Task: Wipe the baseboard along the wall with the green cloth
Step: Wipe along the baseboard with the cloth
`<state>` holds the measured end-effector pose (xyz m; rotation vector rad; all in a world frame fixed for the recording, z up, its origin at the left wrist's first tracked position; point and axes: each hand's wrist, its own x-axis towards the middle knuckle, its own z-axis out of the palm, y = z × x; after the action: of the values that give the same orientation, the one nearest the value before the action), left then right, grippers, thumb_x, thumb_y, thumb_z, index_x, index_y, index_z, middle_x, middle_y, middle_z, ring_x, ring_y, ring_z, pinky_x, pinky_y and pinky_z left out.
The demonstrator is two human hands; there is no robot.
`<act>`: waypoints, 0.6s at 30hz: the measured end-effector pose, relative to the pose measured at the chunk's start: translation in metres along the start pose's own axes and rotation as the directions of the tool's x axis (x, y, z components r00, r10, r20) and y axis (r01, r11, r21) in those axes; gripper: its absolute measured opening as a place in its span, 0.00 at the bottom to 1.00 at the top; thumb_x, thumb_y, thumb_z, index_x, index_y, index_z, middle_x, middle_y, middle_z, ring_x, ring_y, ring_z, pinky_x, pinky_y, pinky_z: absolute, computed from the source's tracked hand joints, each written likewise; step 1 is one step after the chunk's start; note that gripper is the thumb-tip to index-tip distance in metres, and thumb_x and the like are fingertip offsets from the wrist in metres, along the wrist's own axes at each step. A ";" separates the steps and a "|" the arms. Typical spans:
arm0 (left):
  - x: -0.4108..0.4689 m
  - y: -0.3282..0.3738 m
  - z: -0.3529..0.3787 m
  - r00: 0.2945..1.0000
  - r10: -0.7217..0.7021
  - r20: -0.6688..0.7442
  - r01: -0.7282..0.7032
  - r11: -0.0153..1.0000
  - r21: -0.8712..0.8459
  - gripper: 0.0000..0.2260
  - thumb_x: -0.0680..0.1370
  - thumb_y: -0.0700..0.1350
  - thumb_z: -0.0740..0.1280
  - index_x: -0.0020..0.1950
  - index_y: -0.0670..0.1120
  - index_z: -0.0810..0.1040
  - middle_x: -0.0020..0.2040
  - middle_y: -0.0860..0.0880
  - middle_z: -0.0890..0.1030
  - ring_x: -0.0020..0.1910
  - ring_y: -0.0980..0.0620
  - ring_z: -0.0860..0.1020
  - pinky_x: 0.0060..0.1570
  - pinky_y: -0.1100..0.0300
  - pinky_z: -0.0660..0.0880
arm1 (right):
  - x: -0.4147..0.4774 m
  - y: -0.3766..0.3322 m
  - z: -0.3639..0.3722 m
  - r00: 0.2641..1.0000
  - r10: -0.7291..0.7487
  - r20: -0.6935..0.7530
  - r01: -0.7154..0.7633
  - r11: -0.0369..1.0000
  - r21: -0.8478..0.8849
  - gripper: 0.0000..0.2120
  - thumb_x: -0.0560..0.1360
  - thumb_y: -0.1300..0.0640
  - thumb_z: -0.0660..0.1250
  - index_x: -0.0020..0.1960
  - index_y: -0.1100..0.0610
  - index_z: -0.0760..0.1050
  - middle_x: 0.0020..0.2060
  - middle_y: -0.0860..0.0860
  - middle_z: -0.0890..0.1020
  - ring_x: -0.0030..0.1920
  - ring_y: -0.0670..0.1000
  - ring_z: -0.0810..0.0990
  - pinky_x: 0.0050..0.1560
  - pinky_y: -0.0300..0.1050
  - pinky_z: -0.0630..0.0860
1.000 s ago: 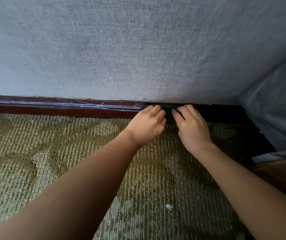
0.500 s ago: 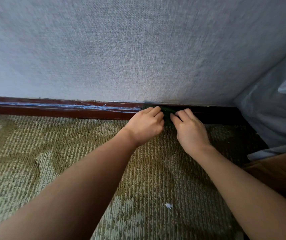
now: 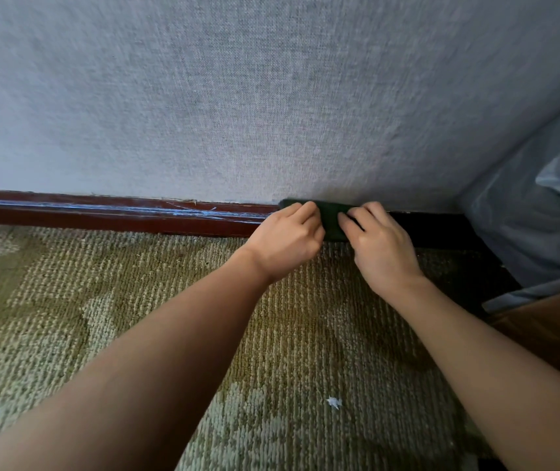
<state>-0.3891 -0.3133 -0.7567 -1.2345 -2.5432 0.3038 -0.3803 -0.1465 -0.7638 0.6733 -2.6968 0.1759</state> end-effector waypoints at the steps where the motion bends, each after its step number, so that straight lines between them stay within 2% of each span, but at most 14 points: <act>1: 0.000 0.000 0.000 1.000 -0.003 0.004 0.003 1.000 -0.002 0.16 0.71 0.38 0.55 0.43 0.45 0.83 0.43 0.48 0.84 0.44 0.52 0.80 0.43 0.61 0.76 | 0.001 0.001 0.000 1.000 -0.011 -0.002 0.011 1.000 -0.011 0.15 0.68 0.67 0.57 0.47 0.70 0.79 0.39 0.62 0.81 0.42 0.61 0.80 0.39 0.51 0.79; 3: 0.001 0.001 0.001 1.000 -0.009 -0.006 0.009 1.000 -0.015 0.18 0.71 0.38 0.53 0.43 0.45 0.84 0.43 0.48 0.84 0.45 0.52 0.80 0.44 0.62 0.76 | 0.002 0.004 0.001 1.000 -0.016 0.008 0.016 1.000 -0.023 0.11 0.67 0.69 0.62 0.47 0.71 0.79 0.39 0.62 0.81 0.42 0.61 0.80 0.40 0.52 0.79; 5: 0.001 0.002 0.005 1.000 -0.012 -0.021 0.011 0.999 -0.030 0.18 0.71 0.38 0.54 0.44 0.44 0.84 0.45 0.47 0.84 0.46 0.51 0.80 0.45 0.62 0.76 | 0.002 0.006 0.002 1.000 -0.019 0.023 0.020 0.999 -0.025 0.13 0.64 0.72 0.69 0.48 0.71 0.79 0.40 0.63 0.81 0.43 0.61 0.81 0.41 0.53 0.79; 7: 0.000 0.003 0.009 0.999 -0.013 -0.051 0.010 0.999 -0.053 0.13 0.71 0.38 0.59 0.46 0.42 0.83 0.47 0.44 0.84 0.46 0.50 0.80 0.45 0.61 0.77 | 0.002 0.007 0.003 0.999 -0.032 0.030 0.033 0.999 -0.027 0.13 0.65 0.71 0.66 0.49 0.71 0.79 0.41 0.63 0.81 0.44 0.61 0.81 0.42 0.53 0.79; 9: -0.002 0.002 0.014 0.998 -0.025 -0.064 0.022 0.998 -0.057 0.11 0.70 0.38 0.65 0.50 0.40 0.83 0.50 0.42 0.83 0.47 0.49 0.81 0.46 0.60 0.77 | 0.001 0.006 0.004 0.999 -0.037 0.036 0.038 0.999 -0.032 0.15 0.68 0.69 0.58 0.49 0.71 0.79 0.42 0.63 0.82 0.45 0.61 0.81 0.43 0.53 0.79; 12: -0.002 0.003 0.018 0.995 -0.060 -0.084 0.055 0.996 -0.065 0.15 0.71 0.37 0.58 0.51 0.38 0.82 0.51 0.41 0.82 0.46 0.47 0.80 0.45 0.59 0.78 | 0.002 0.004 0.008 0.999 -0.020 0.028 0.020 1.000 -0.023 0.19 0.68 0.66 0.52 0.49 0.71 0.79 0.41 0.62 0.82 0.44 0.60 0.81 0.43 0.51 0.79; 14: 0.000 0.003 0.018 0.992 -0.091 -0.088 0.084 0.993 -0.082 0.17 0.72 0.36 0.55 0.51 0.38 0.82 0.50 0.40 0.82 0.44 0.46 0.80 0.44 0.58 0.77 | 0.004 0.003 0.009 1.000 -0.005 0.020 0.006 1.000 -0.011 0.19 0.68 0.66 0.52 0.48 0.70 0.79 0.40 0.62 0.81 0.43 0.60 0.81 0.42 0.51 0.79; 18: 0.002 0.005 0.021 0.986 -0.104 -0.131 0.096 0.993 -0.061 0.17 0.72 0.36 0.54 0.52 0.36 0.81 0.49 0.40 0.82 0.42 0.47 0.80 0.41 0.58 0.77 | 0.005 0.002 0.010 1.000 0.024 0.006 -0.024 1.000 0.019 0.17 0.67 0.68 0.54 0.48 0.71 0.79 0.41 0.62 0.81 0.43 0.61 0.81 0.43 0.52 0.79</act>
<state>-0.3942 -0.3100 -0.7770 -1.1023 -2.5024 0.1250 -0.3891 -0.1488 -0.7715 0.6481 -2.7129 0.2067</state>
